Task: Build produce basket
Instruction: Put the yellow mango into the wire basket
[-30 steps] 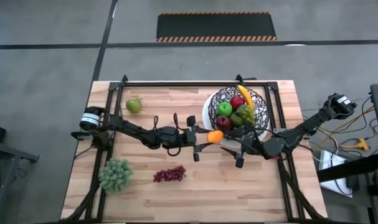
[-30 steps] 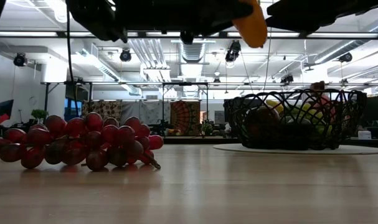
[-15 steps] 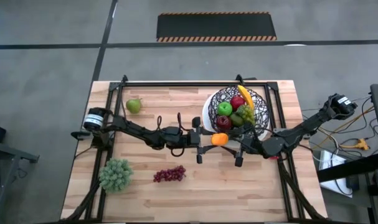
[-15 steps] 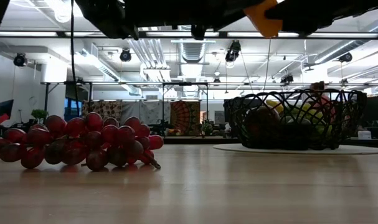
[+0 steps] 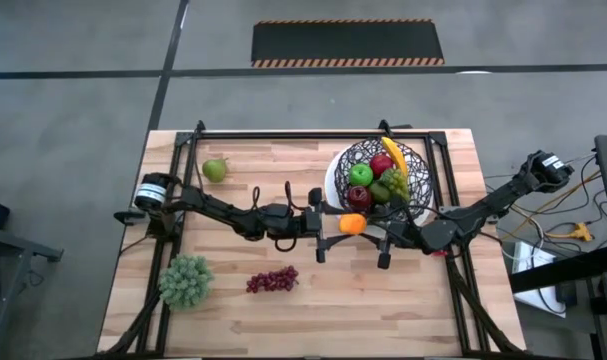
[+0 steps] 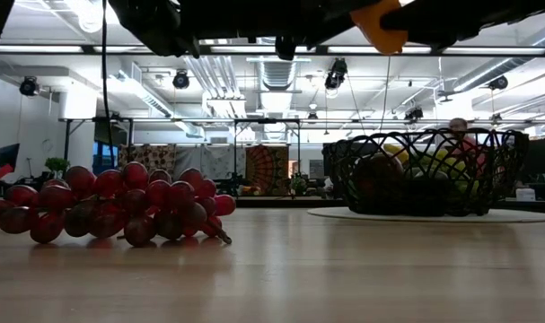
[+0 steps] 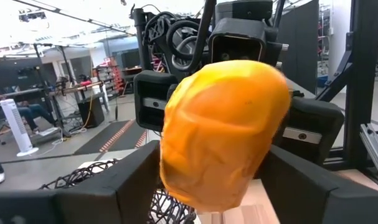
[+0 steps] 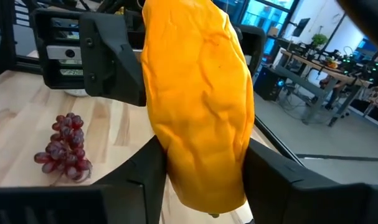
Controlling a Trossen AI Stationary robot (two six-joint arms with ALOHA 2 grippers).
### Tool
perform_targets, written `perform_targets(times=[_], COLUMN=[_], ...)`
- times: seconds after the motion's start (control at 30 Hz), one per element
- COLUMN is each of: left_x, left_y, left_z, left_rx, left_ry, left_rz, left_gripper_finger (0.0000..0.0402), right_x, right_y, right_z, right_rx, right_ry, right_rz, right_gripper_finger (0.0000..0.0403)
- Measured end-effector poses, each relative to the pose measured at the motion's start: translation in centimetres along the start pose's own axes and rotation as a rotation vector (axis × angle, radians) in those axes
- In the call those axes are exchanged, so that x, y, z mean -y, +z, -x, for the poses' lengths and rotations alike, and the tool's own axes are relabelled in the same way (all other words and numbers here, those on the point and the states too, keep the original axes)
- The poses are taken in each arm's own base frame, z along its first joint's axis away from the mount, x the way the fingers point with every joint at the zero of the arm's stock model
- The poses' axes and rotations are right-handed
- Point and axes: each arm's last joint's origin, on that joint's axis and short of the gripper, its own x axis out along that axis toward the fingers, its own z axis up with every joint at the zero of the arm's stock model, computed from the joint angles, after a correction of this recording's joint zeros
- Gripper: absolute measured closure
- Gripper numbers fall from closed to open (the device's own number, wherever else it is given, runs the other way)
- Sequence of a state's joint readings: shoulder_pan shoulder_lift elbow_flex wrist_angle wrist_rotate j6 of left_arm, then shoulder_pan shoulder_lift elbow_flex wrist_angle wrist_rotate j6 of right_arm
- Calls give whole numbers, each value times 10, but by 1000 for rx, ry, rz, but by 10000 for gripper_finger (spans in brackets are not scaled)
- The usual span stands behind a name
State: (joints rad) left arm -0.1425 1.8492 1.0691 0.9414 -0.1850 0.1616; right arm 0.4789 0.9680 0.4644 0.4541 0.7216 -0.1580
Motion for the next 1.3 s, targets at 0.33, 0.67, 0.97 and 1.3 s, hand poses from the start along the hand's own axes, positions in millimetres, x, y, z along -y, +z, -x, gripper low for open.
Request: perform_targets(times=[0.33, 0.67, 0.97, 1.3], left_x=[-1, -13, -20, -21], left_y=[-3, 19, 28, 26], left_z=[10, 49, 81, 85], left_rx=[-36, -48, -32, -31], left_ry=[-1, 24, 29, 30], left_rz=[-71, -123, -85, -59], left_gripper_finger=[87, 83, 83, 83], right_x=[-1, 0, 21, 80], right_y=[-3, -6, 13, 16], right_z=[0, 0, -7, 10], right_rx=[-27, -74, -336, -965], right_ry=[25, 6, -152, -122], right_rz=[-12, -54, -24, -125], right_gripper_finger=[238, 237, 240, 252])
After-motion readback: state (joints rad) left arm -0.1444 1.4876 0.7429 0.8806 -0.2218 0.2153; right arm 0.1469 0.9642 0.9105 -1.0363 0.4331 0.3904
